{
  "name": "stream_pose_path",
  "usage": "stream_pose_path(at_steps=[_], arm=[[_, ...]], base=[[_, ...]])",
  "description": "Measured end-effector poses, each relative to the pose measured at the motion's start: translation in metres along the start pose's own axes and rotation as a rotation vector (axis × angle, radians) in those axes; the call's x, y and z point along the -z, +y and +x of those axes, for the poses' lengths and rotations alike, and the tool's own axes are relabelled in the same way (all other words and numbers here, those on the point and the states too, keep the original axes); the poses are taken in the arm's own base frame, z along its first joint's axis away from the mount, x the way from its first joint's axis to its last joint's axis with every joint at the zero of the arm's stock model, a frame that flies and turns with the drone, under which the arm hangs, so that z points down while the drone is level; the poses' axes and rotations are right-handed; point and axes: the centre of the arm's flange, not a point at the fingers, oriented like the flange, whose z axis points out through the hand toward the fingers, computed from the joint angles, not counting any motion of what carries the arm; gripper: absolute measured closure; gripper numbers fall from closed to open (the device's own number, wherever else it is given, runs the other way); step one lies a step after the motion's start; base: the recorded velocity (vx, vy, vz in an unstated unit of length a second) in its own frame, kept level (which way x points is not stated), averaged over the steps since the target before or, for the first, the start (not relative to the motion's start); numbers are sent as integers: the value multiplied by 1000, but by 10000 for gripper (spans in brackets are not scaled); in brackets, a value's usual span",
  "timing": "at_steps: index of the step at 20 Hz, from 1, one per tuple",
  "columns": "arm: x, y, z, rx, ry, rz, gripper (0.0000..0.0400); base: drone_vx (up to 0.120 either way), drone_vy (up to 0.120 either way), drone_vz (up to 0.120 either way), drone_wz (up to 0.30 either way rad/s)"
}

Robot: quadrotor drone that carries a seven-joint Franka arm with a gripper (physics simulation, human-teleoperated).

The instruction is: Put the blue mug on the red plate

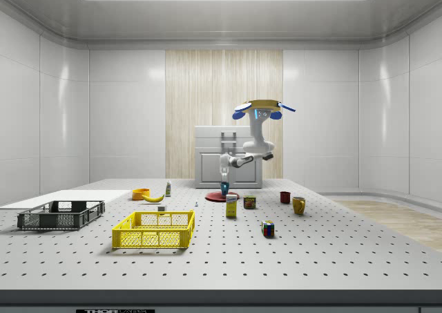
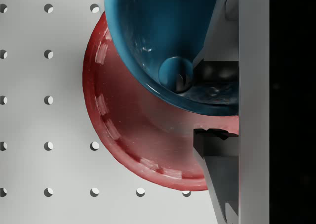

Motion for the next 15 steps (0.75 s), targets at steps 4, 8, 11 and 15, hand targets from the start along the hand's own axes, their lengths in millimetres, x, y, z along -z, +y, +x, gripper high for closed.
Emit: stream_pose_path(at_steps=[4,8,11,15], arm=[[5,0,0,0,0,0,73],[14,0,0,0,0,0,27],[17,0,0,0,0,0,13],[19,0,0,0,0,0,5]], base=[[0,0,0,0],[0,0,0,0],[0,0,0,0],[0,0,0,0]])
